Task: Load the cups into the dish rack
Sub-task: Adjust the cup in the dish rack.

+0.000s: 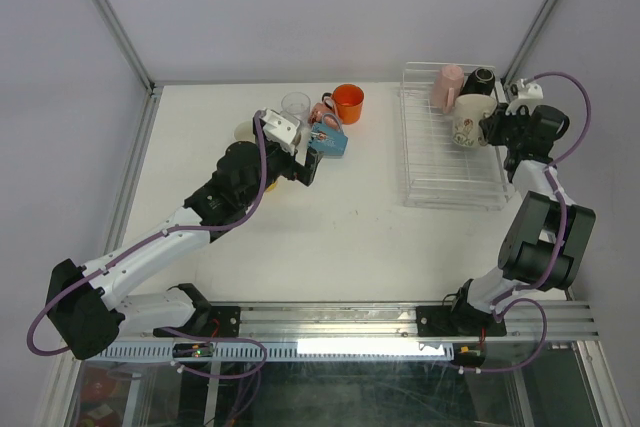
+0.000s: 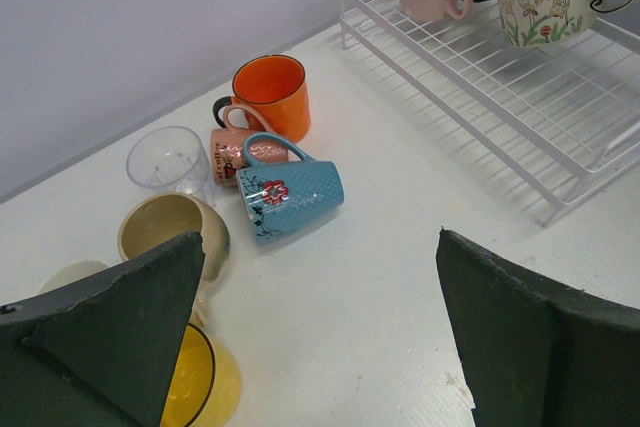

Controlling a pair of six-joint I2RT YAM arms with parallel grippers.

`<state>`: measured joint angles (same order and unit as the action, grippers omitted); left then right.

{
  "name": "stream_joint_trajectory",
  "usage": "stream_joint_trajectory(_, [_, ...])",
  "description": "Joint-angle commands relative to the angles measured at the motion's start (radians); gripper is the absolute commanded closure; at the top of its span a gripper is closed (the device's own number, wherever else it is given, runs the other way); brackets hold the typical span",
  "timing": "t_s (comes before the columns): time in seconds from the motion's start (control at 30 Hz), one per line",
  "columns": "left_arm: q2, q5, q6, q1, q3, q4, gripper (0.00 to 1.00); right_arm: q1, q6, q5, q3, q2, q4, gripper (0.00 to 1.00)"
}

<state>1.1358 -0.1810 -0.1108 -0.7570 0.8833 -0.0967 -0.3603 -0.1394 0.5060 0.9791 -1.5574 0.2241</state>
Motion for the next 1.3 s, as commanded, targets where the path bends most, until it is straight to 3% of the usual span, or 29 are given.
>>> stream_joint_trajectory(0.0, [-0.016, 0.0, -0.015, 0.01, -0.006, -0.045, 0.01, -0.004, 0.054, -0.012, 0.026, 0.085, 0.26, 1.0])
stream_joint_trajectory(0.57, [-0.013, -0.005, -0.02, 0.01, -0.007, -0.045, 0.01, 0.01, 0.121, -0.001, 0.023, 0.061, 0.429, 1.0])
stream_joint_trajectory(1.03, [0.005, -0.024, -0.033, 0.01, -0.01, -0.045, 0.01, 0.092, 0.14, -0.052, 0.205, -0.079, 0.445, 1.0])
stream_joint_trajectory(1.27, [0.035, -0.034, -0.044, 0.01, -0.012, -0.045, 0.01, 0.101, 0.118, -0.028, 0.218, -0.152, 0.512, 1.0])
